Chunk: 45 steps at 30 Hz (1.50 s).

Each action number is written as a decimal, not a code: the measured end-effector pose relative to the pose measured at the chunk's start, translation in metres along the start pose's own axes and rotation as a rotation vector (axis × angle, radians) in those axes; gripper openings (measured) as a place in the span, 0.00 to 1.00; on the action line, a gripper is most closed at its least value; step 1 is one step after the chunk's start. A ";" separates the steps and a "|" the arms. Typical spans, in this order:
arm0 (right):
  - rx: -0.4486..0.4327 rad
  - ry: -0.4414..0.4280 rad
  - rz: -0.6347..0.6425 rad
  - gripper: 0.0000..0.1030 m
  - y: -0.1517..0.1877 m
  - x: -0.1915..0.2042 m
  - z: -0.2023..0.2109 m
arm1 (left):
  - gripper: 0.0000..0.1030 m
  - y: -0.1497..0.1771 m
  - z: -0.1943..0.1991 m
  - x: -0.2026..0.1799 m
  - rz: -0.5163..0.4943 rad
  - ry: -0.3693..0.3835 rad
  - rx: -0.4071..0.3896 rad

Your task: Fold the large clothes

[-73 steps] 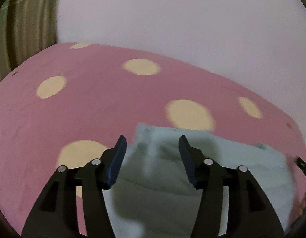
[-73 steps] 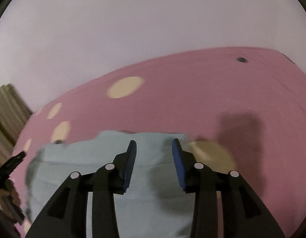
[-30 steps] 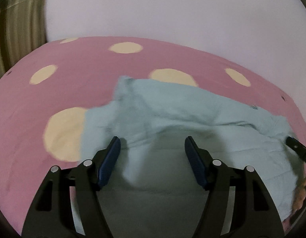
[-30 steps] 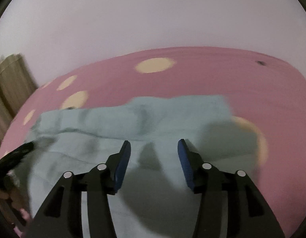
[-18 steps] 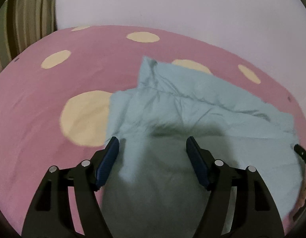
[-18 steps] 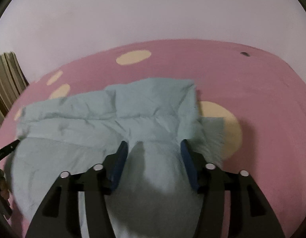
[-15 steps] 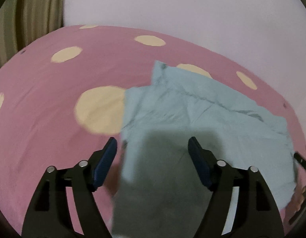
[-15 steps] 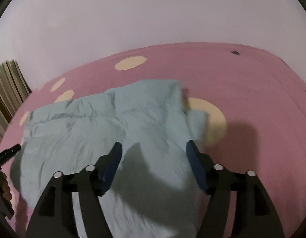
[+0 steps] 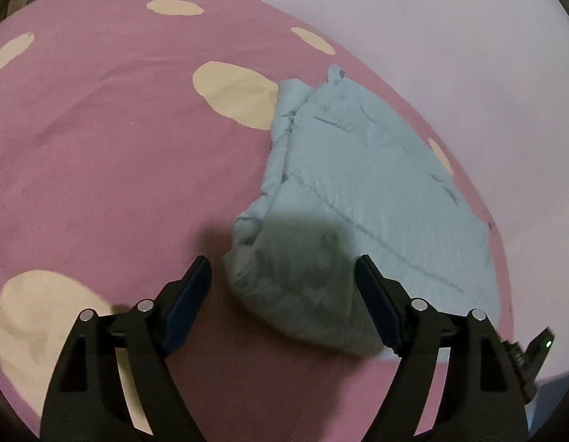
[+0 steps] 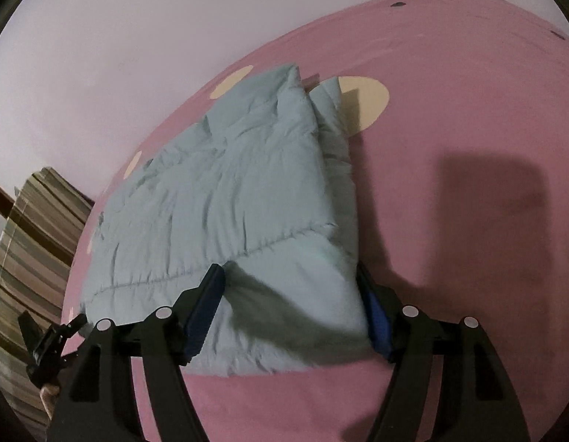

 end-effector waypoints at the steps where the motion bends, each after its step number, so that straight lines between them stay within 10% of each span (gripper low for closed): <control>1: -0.003 0.000 -0.007 0.69 -0.001 0.003 -0.001 | 0.73 -0.002 -0.004 -0.001 0.011 0.005 -0.004; 11: 0.008 -0.071 -0.020 0.27 0.003 0.011 -0.004 | 0.15 -0.004 -0.015 -0.020 -0.033 0.023 0.004; 45: 0.007 -0.080 0.044 0.21 0.036 0.021 0.034 | 0.10 0.075 0.090 -0.019 -0.113 -0.057 -0.019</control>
Point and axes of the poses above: each gripper's, at about its wrist camera, not at the fingertips, and z roughly against the way its jaws point, x to its left, y to its underside, the point moved 2 cm from there along -z, roughly the way its jaws point, and after that the axes turned 12 degrees about y, right-handed, at the moved point
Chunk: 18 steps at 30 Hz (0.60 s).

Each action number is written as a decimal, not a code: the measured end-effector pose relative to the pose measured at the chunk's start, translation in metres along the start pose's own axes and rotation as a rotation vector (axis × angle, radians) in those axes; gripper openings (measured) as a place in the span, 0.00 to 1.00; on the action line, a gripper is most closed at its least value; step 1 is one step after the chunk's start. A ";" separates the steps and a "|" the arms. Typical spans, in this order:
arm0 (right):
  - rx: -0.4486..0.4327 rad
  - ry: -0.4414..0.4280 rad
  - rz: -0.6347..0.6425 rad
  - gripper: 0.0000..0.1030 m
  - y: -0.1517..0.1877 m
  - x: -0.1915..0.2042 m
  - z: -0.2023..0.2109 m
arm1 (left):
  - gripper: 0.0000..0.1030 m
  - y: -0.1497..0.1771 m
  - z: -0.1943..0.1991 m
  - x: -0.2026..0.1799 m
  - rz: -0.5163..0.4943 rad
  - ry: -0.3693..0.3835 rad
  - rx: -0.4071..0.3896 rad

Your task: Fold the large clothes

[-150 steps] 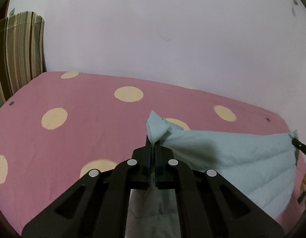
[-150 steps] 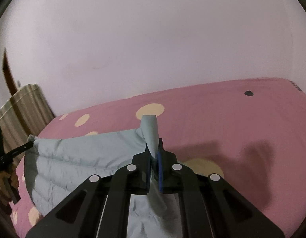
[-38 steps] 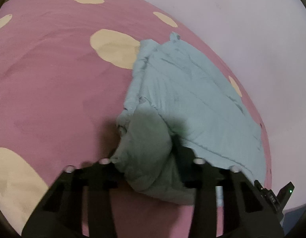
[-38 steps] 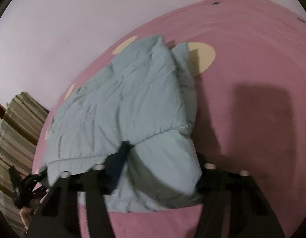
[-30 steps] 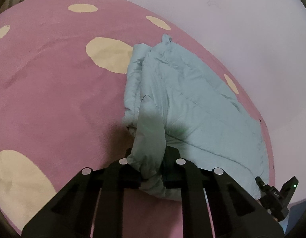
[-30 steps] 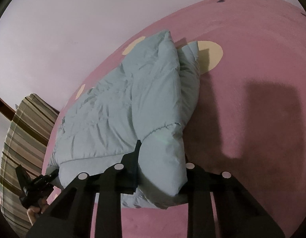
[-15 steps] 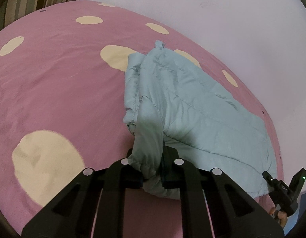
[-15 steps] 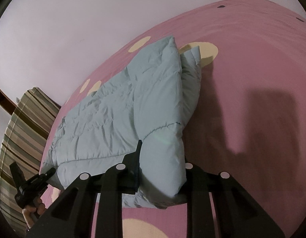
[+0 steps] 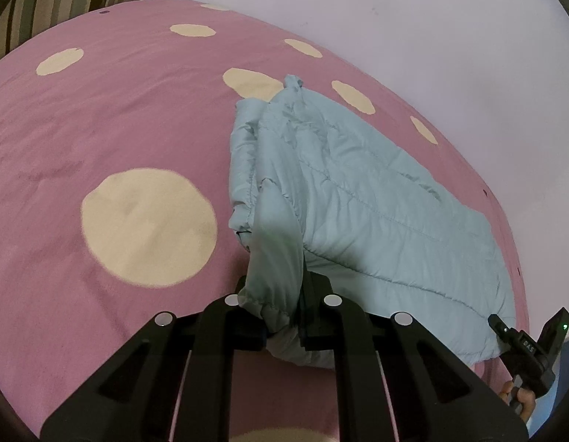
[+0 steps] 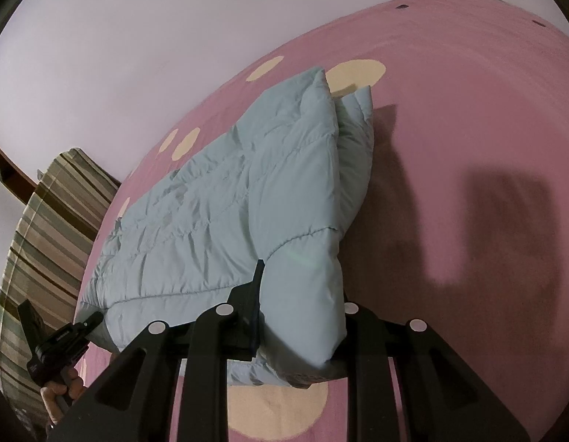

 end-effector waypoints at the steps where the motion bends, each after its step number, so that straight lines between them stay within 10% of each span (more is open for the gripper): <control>1: 0.001 0.000 0.000 0.21 0.000 0.001 0.000 | 0.10 0.003 0.002 0.000 0.000 0.000 0.000; 18: 0.017 -0.013 0.024 0.21 0.001 -0.003 0.004 | 0.10 0.043 0.046 0.007 -0.004 0.016 0.003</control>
Point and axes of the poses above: each gripper's, at about its wrist camera, not at the fingertips, and z roughly against the way its jaws point, x to its left, y to its underside, the point moved 2 cm from there along -z, roughly the way its jaws point, and after that the axes turned 12 degrees about y, right-handed, at the moved point
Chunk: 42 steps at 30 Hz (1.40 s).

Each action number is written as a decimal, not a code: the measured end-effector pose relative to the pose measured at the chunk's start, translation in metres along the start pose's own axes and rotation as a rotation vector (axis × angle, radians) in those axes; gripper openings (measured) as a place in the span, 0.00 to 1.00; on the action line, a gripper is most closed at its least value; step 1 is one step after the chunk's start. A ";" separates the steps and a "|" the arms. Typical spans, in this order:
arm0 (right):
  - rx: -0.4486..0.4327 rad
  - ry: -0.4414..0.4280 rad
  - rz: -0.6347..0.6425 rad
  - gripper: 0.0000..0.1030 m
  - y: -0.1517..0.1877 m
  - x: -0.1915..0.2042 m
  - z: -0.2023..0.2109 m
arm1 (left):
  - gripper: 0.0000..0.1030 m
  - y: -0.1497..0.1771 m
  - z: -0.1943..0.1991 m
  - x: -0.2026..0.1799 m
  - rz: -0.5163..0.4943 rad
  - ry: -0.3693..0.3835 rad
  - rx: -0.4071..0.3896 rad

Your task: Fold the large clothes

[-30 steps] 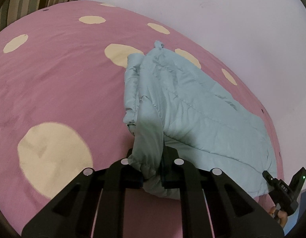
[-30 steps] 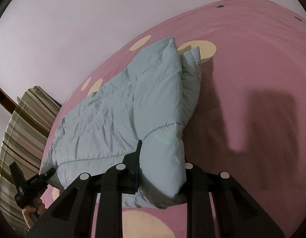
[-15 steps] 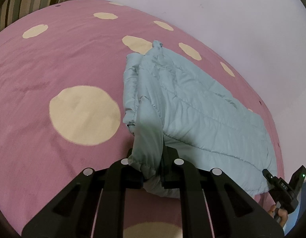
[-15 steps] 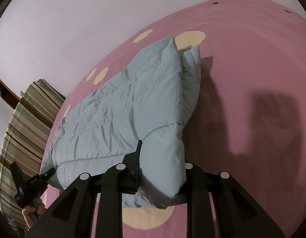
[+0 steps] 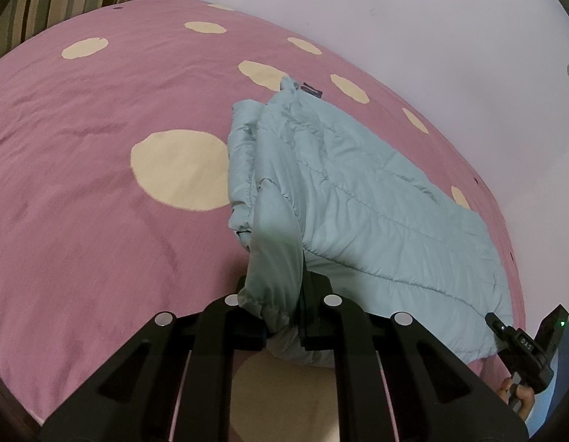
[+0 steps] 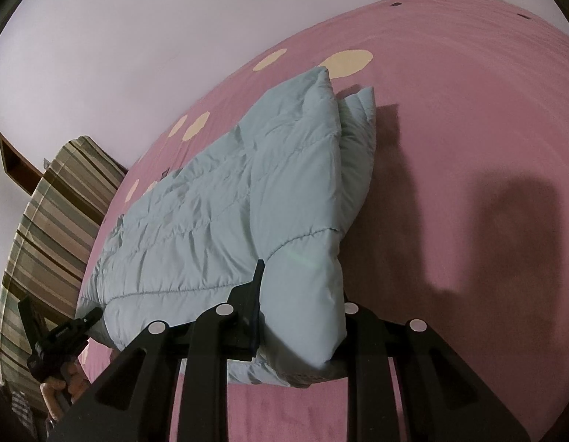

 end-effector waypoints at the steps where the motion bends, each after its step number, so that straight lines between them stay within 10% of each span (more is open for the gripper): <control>1: 0.001 -0.002 -0.002 0.21 0.000 0.000 0.000 | 0.10 0.003 0.003 0.001 0.000 0.002 0.001; 19: 0.050 -0.025 -0.044 0.30 -0.017 -0.006 -0.032 | 0.13 0.033 0.014 0.012 -0.002 0.008 0.028; 29: 0.010 -0.011 -0.103 0.52 -0.042 -0.022 -0.038 | 0.58 0.027 0.043 0.022 -0.017 0.007 -0.036; 42: -0.072 0.094 -0.144 0.53 -0.067 -0.058 -0.014 | 0.59 0.016 0.051 0.054 0.006 -0.008 0.009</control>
Point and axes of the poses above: each gripper's, at about its wrist camera, not at the fingertips, and z roughly against the way its jaws point, x to its left, y to its underside, the point moved 2 cm from there along -z, roughly the way its jaws point, and after that the axes turned 12 degrees about y, right-handed, at the moved point
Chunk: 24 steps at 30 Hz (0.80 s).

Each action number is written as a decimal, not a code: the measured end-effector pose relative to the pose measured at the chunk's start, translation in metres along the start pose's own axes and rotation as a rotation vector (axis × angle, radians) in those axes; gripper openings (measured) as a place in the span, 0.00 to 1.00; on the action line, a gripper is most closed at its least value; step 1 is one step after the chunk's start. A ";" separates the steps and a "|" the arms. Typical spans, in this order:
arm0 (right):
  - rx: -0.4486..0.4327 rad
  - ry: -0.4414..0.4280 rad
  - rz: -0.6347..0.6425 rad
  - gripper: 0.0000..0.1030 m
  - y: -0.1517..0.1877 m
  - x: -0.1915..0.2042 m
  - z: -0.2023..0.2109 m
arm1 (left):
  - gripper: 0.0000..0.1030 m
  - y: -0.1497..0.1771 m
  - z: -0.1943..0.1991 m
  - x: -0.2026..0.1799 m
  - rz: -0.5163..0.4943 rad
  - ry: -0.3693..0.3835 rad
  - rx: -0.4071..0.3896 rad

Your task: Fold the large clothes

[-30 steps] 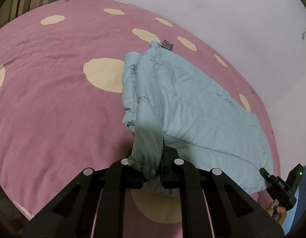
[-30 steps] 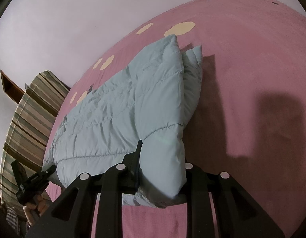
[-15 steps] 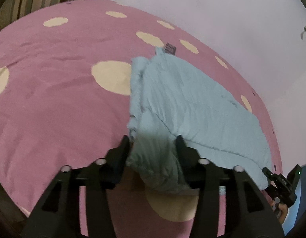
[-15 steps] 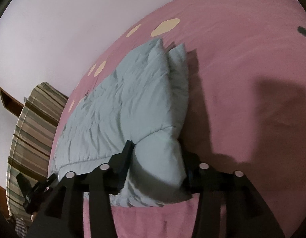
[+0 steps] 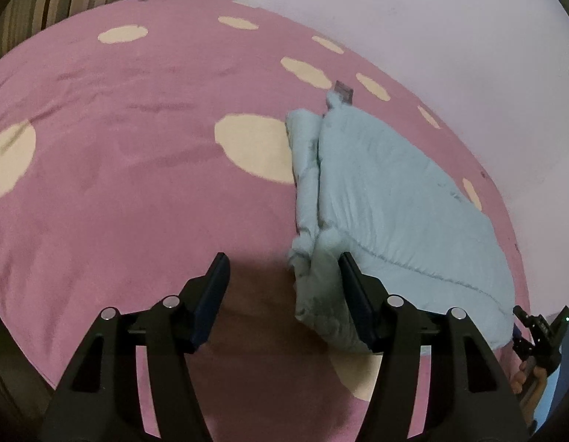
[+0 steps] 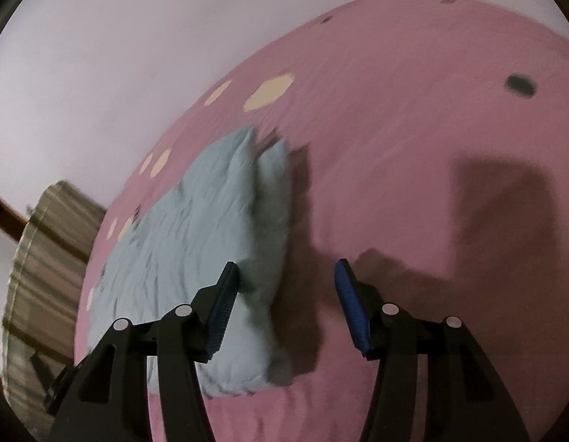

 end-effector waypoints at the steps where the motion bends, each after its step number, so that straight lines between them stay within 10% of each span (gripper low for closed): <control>1: -0.014 0.016 0.000 0.53 -0.004 0.001 0.003 | 0.59 -0.003 0.001 0.000 -0.001 0.007 -0.003; 18: 0.057 -0.106 0.445 0.40 0.025 0.214 -0.032 | 0.67 -0.070 -0.043 -0.021 -0.100 0.085 0.127; 24: 0.090 -0.006 0.540 0.40 0.050 0.242 -0.065 | 0.71 -0.080 -0.065 -0.016 -0.119 0.094 0.206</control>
Point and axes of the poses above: each gripper's, at about its wrist camera, not at the fingertips, and z roughly against the way its jaws point, x to its left, y to its underside, the point moved 2 cm from there along -z, roughly the way its jaws point, and after that the axes turned 12 degrees about y, right-handed, at the moved point
